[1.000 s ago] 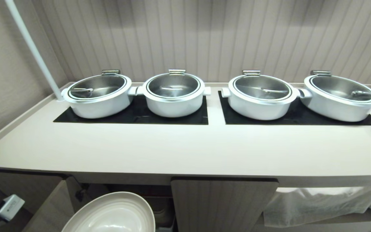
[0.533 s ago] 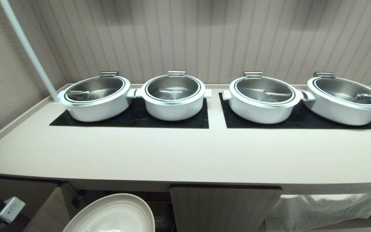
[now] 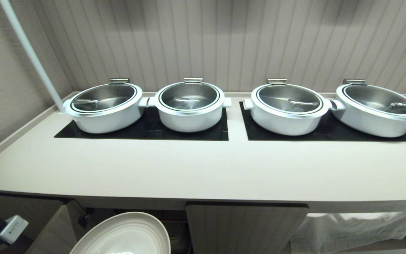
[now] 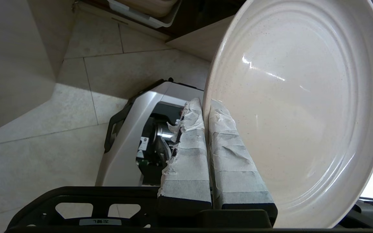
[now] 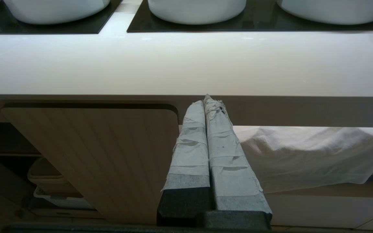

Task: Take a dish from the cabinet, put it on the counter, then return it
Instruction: Place it on the table

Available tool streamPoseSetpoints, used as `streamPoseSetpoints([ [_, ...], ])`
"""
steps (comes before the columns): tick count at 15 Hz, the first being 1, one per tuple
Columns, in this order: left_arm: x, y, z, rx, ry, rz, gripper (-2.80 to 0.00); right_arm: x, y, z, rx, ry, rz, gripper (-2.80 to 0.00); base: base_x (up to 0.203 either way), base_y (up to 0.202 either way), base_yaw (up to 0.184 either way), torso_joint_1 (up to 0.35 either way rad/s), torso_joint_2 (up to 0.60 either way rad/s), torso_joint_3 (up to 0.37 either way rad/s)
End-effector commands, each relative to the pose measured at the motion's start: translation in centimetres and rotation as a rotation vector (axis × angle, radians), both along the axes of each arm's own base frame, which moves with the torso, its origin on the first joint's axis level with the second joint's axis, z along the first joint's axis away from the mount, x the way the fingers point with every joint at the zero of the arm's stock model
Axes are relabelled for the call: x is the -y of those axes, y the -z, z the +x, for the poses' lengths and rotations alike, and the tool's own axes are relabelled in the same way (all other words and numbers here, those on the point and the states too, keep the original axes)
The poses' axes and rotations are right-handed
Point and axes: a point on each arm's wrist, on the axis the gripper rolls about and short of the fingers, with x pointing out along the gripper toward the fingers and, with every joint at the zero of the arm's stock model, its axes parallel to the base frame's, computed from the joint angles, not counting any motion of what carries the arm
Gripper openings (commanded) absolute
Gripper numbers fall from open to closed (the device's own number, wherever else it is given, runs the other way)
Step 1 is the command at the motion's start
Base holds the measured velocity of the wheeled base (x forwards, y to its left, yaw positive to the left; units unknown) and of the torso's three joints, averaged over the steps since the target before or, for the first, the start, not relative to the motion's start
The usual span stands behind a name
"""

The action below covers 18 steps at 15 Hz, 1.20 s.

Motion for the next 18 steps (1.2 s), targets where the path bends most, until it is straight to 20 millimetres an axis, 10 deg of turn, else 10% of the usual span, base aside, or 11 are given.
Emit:
streamPoseSetpoints([
  [1,0.0,0.0,0.3,-0.009,-0.001,-0.003,-2.8,0.0,0.0,0.0,0.001,0.0,0.0,-2.8,0.0,0.0,0.0,0.0,0.0,0.0],
  [12,0.7,-2.8,12.0,0.038,0.027,0.002,-2.8,0.0,0.0,0.0,0.002,0.0,0.0,-2.8,0.0,0.0,0.0,0.0,0.0,0.0],
  [18,4.9,-3.3,20.2,0.081,0.153,0.0,-2.8,0.0,0.0,0.0,0.003,0.0,0.0,-2.8,0.0,0.0,0.0,0.0,0.0,0.0],
])
